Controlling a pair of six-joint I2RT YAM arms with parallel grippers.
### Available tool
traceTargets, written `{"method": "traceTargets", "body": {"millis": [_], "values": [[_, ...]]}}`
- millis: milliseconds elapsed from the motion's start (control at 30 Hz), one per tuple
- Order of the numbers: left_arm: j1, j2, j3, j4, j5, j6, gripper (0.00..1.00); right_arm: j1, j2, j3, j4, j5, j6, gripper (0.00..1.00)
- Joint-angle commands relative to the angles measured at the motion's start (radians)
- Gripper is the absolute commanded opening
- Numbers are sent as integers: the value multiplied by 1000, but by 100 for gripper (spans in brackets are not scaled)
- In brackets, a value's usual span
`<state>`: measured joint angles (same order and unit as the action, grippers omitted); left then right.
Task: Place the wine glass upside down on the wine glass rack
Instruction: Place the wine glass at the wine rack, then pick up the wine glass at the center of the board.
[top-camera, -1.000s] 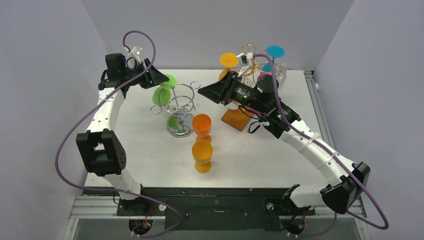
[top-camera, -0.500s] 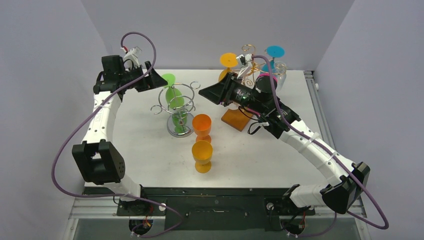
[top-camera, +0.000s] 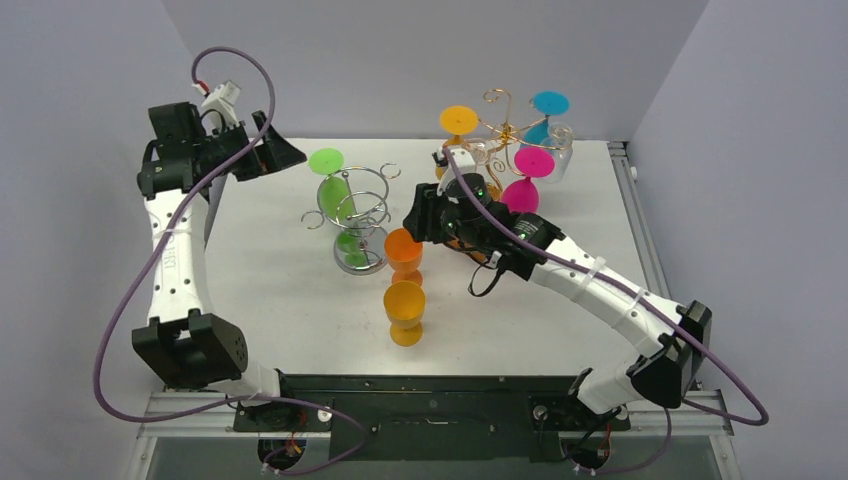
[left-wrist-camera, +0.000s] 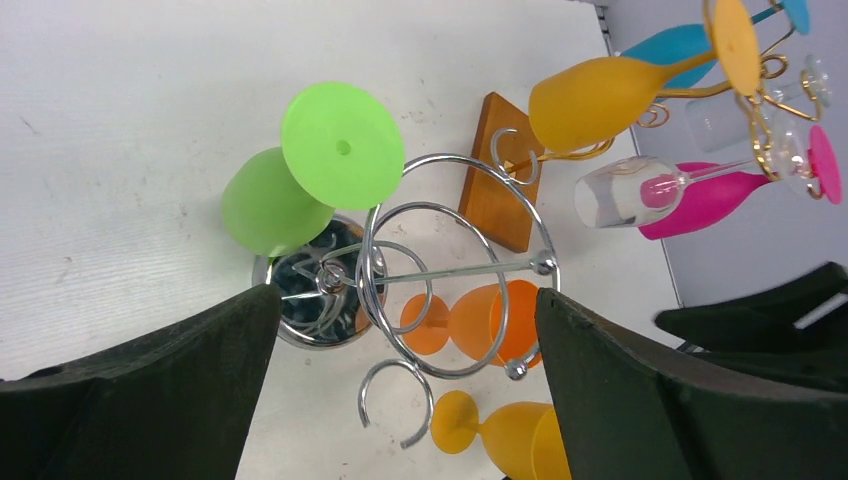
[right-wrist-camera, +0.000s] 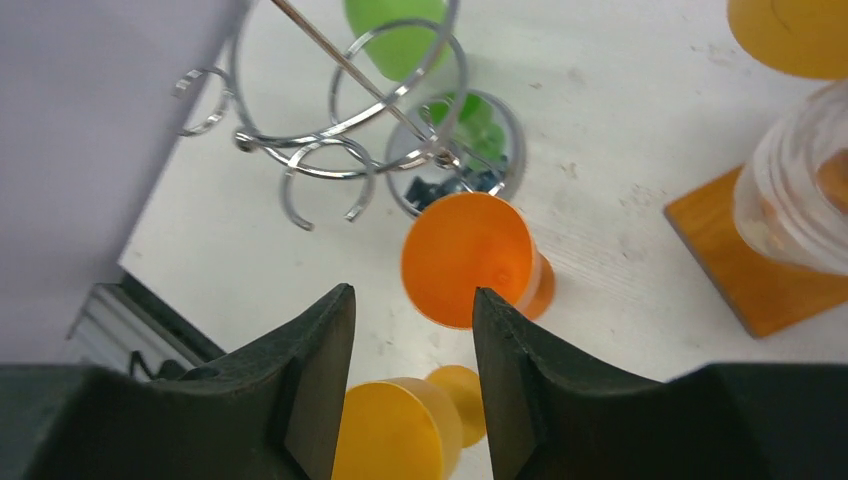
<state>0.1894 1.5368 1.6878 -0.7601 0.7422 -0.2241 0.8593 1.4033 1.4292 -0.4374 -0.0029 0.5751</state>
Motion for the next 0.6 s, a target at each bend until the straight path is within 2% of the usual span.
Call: {"method": "traceTargets", "body": {"millis": [0, 100, 300, 567], "values": [[67, -104, 96, -97, 82, 15, 96, 54, 60, 4, -88, 216, -75, 45], [95, -131, 125, -148, 104, 28, 96, 74, 83, -17, -82, 268, -80, 48], [104, -168, 129, -213, 118, 62, 96, 66, 148, -32, -40, 327, -76, 48], [105, -184, 193, -264, 125, 73, 96, 63, 218, -85, 5, 299, -57, 43]]}}
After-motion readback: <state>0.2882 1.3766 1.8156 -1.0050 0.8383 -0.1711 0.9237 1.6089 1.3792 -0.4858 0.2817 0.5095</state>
